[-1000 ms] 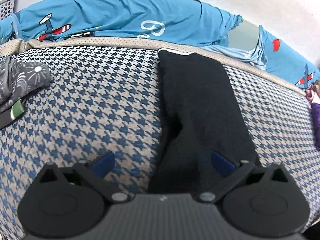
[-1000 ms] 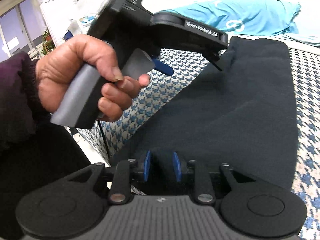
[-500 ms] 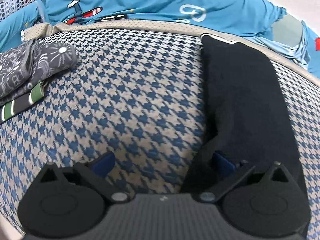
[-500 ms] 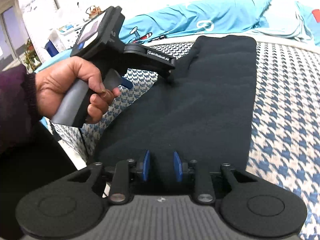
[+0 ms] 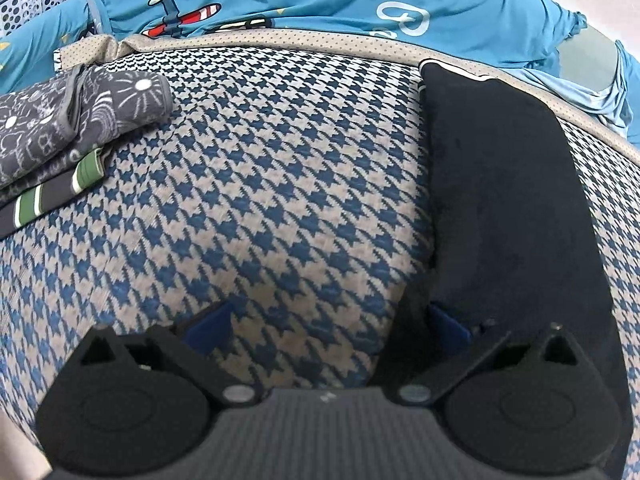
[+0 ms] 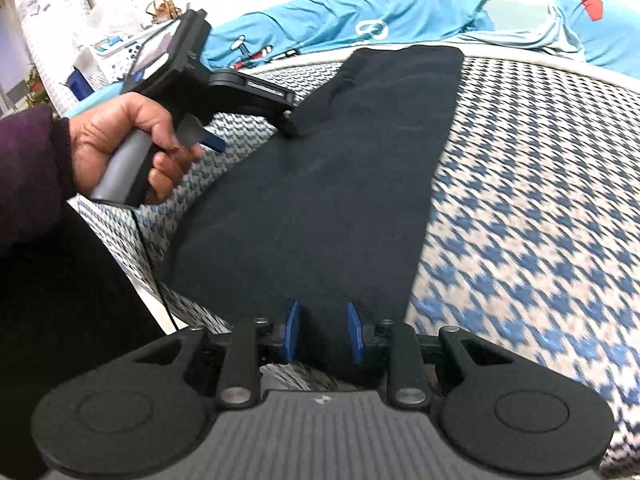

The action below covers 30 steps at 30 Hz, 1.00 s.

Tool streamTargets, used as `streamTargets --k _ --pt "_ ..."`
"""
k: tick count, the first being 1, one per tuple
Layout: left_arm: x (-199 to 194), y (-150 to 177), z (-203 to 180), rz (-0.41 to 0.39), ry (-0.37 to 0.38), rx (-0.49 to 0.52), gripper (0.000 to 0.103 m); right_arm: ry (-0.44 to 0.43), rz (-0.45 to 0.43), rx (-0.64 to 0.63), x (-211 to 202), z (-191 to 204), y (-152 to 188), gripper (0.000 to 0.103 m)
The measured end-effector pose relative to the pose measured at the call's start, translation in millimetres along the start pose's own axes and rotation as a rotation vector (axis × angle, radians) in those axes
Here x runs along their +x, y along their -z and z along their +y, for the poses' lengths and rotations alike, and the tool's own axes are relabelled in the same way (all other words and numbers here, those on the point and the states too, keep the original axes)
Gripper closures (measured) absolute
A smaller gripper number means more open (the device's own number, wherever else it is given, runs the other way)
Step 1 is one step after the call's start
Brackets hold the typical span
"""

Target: Fold clothes

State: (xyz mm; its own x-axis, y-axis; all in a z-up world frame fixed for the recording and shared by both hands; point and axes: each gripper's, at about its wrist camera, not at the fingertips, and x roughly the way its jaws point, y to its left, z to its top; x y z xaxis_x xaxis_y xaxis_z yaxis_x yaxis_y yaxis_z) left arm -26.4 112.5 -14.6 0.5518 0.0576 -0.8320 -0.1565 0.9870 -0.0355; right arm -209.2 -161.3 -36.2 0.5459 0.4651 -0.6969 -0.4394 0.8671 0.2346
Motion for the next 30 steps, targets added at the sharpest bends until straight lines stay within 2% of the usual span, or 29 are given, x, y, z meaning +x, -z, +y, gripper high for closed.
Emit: streamTargets --k 9,16,20,27,30 --pt "-7.6 5.1 15.1 0.018 -0.012 -0.013 0.0 0.046 0.046 0.036 -9.0 -7.9 9.4 0.077" --pt "-14.5 6.0 24.2 0.033 -0.012 -0.04 0.0 0.078 0.013 0.057 -15.9 -15.2 6.4 0.076" --pt "-17.8 4.6 34.3 0.037 -0.045 -0.079 0.0 0.08 0.01 0.072 -13.2 -18.2 4.0 0.076" --pt "-38.5 -0.5 35.4 -0.07 0.065 -0.118 0.0 0.069 0.012 0.089 -6.1 -17.9 2.1 0.073" --pt "-37.5 -5.0 27.3 -0.086 0.102 -0.123 0.0 0.068 0.008 0.085 -4.7 -15.3 1.0 0.071"
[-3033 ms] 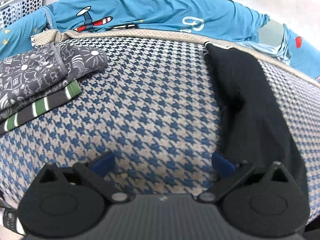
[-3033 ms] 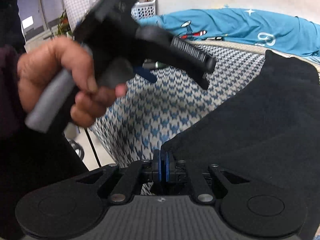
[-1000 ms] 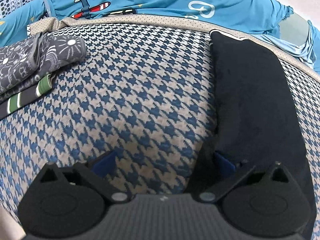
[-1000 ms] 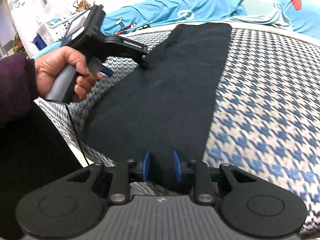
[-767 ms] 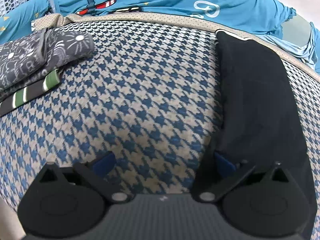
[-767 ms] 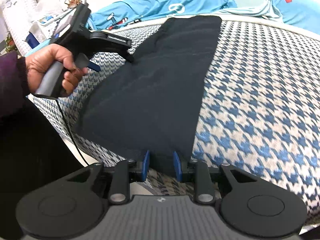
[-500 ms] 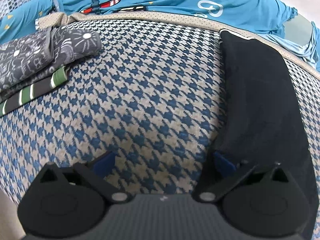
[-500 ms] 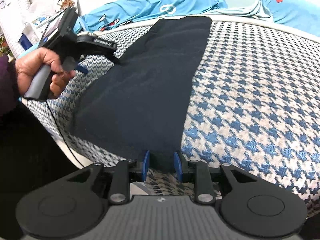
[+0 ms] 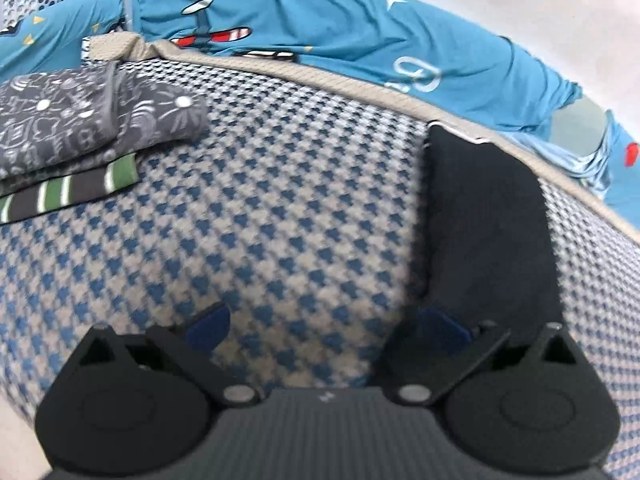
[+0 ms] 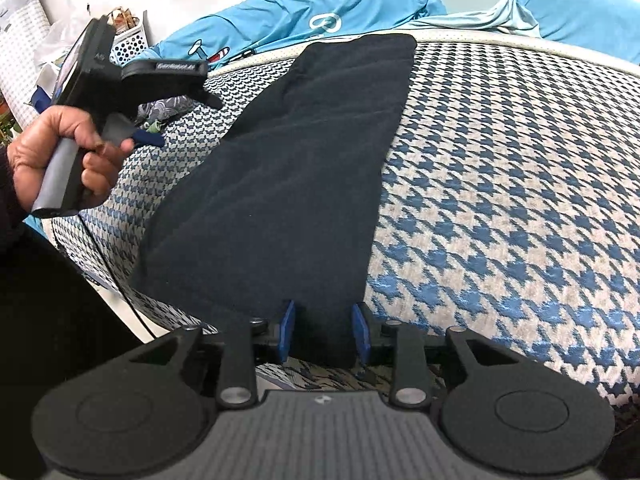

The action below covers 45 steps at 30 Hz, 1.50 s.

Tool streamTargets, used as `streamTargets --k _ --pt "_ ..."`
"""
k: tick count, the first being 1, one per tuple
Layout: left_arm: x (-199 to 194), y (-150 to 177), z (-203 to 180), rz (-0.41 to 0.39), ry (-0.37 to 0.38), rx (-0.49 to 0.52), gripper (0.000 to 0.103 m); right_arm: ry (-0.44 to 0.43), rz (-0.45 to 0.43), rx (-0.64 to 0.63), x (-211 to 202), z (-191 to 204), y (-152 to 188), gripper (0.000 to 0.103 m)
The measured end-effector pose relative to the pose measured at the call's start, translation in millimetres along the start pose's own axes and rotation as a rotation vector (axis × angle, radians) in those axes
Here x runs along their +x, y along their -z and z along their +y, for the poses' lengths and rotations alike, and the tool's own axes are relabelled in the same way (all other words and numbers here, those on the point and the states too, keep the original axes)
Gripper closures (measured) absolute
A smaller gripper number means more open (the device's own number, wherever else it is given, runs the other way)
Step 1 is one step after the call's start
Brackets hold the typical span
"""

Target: Fold clothes

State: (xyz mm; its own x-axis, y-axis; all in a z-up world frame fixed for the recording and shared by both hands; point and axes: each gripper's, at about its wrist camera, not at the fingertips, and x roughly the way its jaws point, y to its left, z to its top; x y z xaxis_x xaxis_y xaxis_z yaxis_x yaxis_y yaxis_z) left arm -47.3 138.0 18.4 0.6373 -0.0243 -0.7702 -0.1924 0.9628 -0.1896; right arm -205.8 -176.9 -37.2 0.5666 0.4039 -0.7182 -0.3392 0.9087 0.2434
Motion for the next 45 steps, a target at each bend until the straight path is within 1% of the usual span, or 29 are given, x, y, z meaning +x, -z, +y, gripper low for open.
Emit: streamTargets --k 3,7,11,13,17,22,26,29,37,40,41,43,45 --pt "6.3 -3.0 -11.4 0.004 0.027 0.009 0.0 -0.002 -0.004 0.003 -0.1 1.6 -1.0 0.07" --pt "15.8 -4.3 -25.2 0.001 0.027 0.03 0.0 -0.01 -0.005 0.014 -0.4 0.5 -4.1 0.07" --pt "31.8 -6.8 -31.3 0.029 -0.021 0.031 0.0 -0.023 -0.009 0.021 -2.6 -1.7 -11.5 0.07" --pt "39.6 -7.5 -29.3 0.05 -0.043 0.008 0.0 -0.033 -0.012 0.014 -3.0 -2.3 -17.3 0.07" --pt "48.4 -7.0 -23.1 0.08 -0.064 -0.034 0.0 -0.047 -0.022 -0.028 -1.0 -3.8 -36.1 0.07" --pt "50.7 -7.6 -24.6 0.078 -0.096 -0.006 0.0 -0.057 -0.022 -0.058 6.2 -13.2 -66.9 0.07" --pt "52.4 -8.8 -25.3 0.074 -0.114 0.004 0.0 -0.044 -0.025 -0.097 17.1 -20.8 -90.7 0.07" --pt "53.3 -11.2 -24.4 0.069 -0.12 -0.009 0.0 -0.035 -0.038 -0.114 26.4 -28.0 -107.0 0.07" --pt "59.7 -16.9 -23.6 0.057 -0.185 -0.005 0.0 -0.021 -0.039 -0.009 53.4 -52.2 -135.3 0.069" --pt "64.1 -20.3 -22.3 0.062 -0.251 0.007 0.0 -0.02 -0.042 0.02 58.7 -59.8 -142.7 0.069" --pt "65.1 -21.5 -20.7 0.065 -0.262 0.001 0.0 -0.019 -0.042 0.033 61.4 -62.6 -146.3 0.069" --pt "66.2 -23.9 -15.7 0.071 -0.262 -0.023 0.0 -0.023 -0.046 0.063 65.9 -68.3 -152.6 0.069" --pt "63.9 -25.7 -12.8 0.059 -0.247 -0.04 0.0 -0.035 -0.055 0.097 71.1 -74.5 -159.5 0.069"
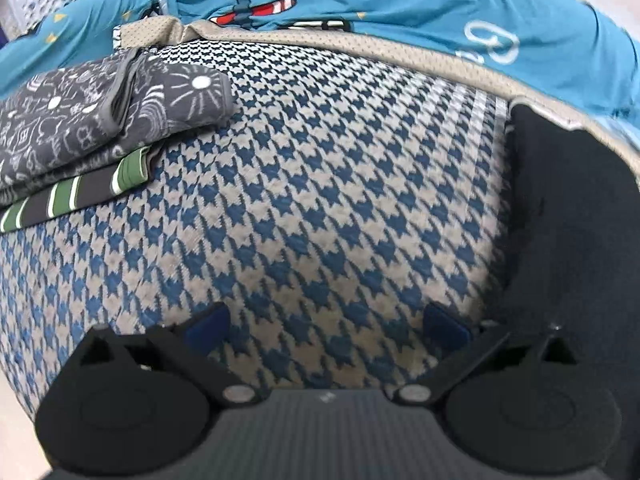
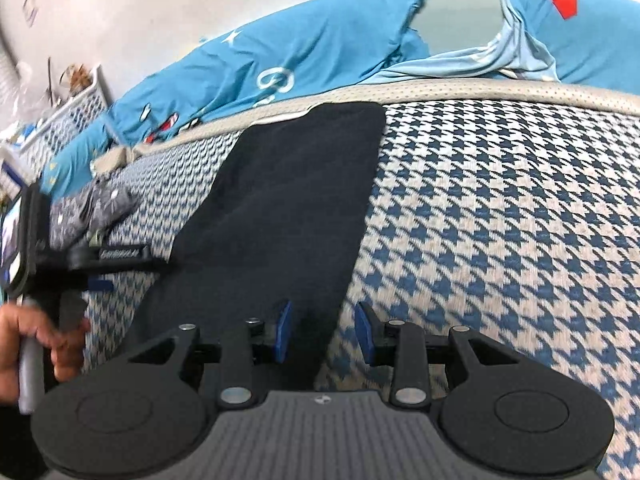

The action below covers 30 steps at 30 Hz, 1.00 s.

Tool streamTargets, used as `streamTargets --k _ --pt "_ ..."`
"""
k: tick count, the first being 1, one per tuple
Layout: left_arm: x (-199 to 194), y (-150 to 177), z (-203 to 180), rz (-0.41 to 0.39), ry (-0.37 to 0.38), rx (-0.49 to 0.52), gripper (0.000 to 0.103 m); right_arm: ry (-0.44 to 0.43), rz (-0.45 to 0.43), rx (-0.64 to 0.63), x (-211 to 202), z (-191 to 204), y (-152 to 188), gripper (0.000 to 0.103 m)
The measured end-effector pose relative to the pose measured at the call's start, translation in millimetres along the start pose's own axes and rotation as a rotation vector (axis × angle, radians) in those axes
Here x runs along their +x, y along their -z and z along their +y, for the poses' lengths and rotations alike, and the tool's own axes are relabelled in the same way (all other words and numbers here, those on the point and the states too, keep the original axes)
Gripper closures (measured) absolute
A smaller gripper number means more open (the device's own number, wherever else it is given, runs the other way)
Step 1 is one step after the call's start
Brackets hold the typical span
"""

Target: Fold clothes

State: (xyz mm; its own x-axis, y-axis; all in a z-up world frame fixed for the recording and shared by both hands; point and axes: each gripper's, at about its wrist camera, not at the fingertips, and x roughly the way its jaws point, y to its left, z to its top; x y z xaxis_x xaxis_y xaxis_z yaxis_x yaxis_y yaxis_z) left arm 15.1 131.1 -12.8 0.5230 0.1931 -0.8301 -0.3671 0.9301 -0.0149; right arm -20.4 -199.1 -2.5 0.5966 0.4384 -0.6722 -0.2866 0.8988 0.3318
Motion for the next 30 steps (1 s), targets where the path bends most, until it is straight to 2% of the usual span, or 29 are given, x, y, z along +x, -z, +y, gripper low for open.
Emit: streamTargets --k 9,13,18,21,26,30 --pt "-9.8 -9.3 -3.1 -0.06 0.049 -0.007 0.0 0.019 -0.017 0.109 28.1 -19.4 -23.7 0.069" --pt "-20.3 -10.5 -10.4 -0.094 0.097 -0.001 0.0 0.027 -0.022 0.132 36.3 -22.3 -28.5 0.069" --pt "-25.6 -6.4 -22.9 -0.098 0.15 0.051 0.0 0.025 -0.035 0.145 48.5 -22.7 -36.4 0.068" --pt "-24.8 -2.8 -30.7 -0.094 0.156 0.094 0.0 0.014 -0.043 0.165 53.3 -22.4 -40.0 0.068" --pt "-14.9 3.0 -38.4 -0.063 0.127 0.147 0.0 0.001 -0.043 0.165 60.8 -19.2 -43.3 0.068" --pt "-8.7 5.5 -34.8 -0.04 0.121 0.134 0.0 -0.007 -0.044 0.15 64.4 -16.5 -45.7 0.068"
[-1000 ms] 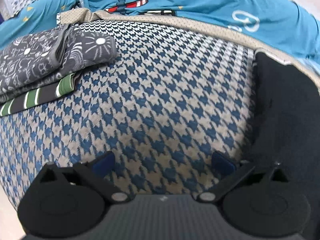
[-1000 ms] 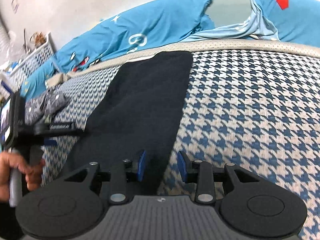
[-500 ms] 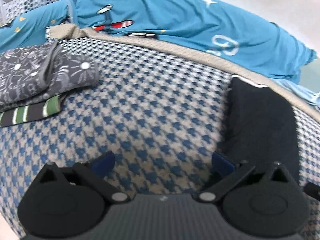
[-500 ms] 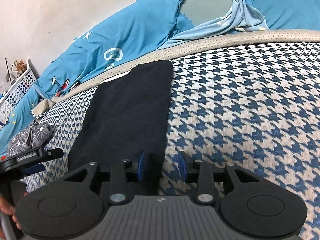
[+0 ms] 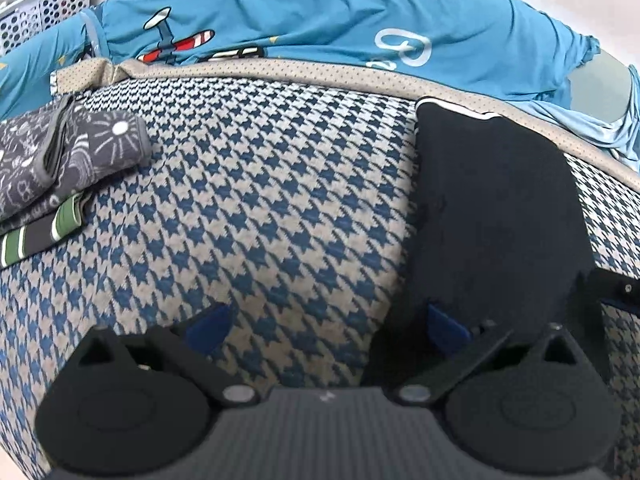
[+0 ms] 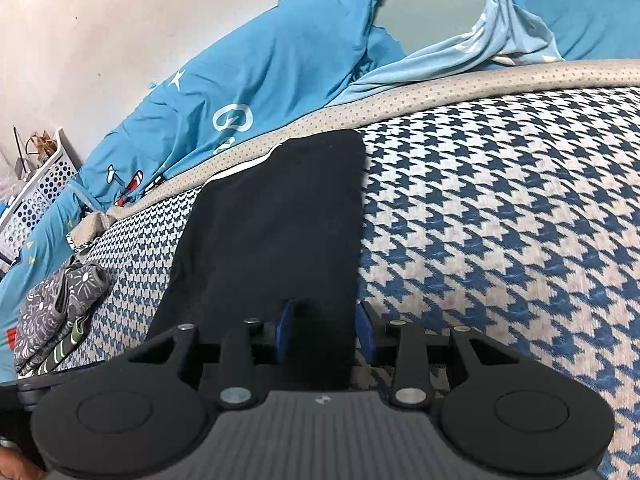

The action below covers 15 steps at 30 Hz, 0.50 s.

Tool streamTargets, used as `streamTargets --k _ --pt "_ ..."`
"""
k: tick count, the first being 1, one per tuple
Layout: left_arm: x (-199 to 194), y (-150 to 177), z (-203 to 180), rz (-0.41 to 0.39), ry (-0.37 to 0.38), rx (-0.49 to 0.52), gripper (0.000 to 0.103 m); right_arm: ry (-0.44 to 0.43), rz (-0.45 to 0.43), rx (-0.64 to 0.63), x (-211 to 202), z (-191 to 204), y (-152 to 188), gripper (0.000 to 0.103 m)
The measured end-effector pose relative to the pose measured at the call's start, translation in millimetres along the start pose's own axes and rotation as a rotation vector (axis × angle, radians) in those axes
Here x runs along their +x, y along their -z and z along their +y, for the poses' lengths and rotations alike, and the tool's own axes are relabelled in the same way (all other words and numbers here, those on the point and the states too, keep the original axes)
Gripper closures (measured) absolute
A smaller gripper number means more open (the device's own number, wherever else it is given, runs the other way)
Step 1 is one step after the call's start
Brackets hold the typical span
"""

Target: Fold clothes

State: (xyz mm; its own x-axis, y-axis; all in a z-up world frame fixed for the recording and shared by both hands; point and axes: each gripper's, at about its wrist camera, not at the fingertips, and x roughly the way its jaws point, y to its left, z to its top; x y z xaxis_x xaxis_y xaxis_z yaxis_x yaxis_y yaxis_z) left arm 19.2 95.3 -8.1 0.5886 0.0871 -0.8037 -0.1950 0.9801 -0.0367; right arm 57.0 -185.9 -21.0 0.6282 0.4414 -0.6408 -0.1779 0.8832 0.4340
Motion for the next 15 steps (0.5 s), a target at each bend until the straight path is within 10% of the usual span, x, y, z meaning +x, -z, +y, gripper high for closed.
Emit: streamTargets --k 15 --pt "6.3 -2.7 19.8 0.042 -0.045 -0.063 0.0 -0.037 -0.054 0.038 16.2 -17.6 -22.8 0.064"
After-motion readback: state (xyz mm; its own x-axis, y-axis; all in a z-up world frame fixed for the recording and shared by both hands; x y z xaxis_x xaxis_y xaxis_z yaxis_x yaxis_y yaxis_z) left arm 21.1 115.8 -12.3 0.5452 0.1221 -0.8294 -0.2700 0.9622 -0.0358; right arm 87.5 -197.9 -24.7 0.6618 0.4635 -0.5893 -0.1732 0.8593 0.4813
